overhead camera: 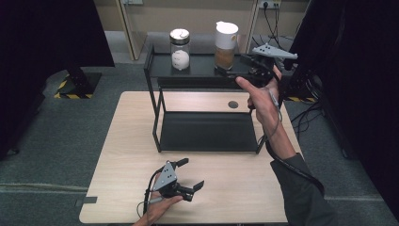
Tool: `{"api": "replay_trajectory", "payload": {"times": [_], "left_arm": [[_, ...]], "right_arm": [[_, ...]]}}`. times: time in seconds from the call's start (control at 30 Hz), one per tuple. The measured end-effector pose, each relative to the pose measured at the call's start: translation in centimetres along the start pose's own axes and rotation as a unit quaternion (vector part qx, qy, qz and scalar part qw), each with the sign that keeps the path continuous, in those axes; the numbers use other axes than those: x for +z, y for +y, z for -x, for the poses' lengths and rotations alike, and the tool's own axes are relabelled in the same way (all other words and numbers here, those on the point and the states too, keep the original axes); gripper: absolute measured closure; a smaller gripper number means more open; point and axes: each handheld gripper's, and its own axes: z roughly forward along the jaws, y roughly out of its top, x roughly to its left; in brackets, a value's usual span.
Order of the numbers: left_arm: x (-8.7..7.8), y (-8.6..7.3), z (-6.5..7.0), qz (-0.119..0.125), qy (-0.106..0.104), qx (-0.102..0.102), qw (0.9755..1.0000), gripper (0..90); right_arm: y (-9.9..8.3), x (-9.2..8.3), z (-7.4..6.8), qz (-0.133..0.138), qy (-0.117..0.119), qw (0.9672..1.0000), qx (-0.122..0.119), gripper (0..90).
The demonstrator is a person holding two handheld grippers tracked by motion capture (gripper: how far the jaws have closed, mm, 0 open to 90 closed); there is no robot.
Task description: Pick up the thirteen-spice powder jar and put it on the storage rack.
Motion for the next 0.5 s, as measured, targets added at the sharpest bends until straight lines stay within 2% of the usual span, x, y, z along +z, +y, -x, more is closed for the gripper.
{"api": "replay_trajectory", "payload": {"times": [0.5], "left_arm": [[0.0,0.0,0.0,0.0,0.002,-0.002,1.0,0.5]], "right_arm": [[-2.6,-1.3,-0.5,0.001,0.01,0.9998,-0.017,1.8]]}}
